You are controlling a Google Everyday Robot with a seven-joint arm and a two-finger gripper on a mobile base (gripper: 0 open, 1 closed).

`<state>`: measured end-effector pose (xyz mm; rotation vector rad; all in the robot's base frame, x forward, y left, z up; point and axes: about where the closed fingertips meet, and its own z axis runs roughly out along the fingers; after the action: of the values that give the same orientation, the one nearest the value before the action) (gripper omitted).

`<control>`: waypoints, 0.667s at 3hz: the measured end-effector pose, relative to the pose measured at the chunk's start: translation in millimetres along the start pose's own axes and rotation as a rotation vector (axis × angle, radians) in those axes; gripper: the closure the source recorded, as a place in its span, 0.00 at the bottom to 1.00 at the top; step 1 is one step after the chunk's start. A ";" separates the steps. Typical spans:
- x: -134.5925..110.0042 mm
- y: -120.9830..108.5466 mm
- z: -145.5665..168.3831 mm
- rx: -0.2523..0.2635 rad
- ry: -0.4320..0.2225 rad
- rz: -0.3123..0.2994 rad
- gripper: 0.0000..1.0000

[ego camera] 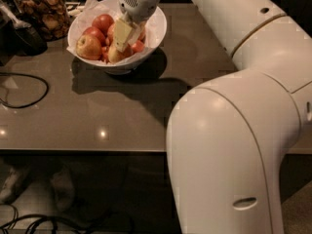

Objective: Pick apple from white bowl

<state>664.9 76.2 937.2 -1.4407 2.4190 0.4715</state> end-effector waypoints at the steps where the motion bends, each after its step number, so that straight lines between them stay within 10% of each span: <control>1: -1.8 1.5 -3.7 0.005 -0.008 -0.005 1.00; 2: -1.8 1.5 -3.7 0.005 -0.008 -0.005 0.82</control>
Offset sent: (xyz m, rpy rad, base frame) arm -0.0008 0.0005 0.0043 0.0040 -0.0094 0.0015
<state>664.2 76.7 941.5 -1.4400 2.4085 0.4685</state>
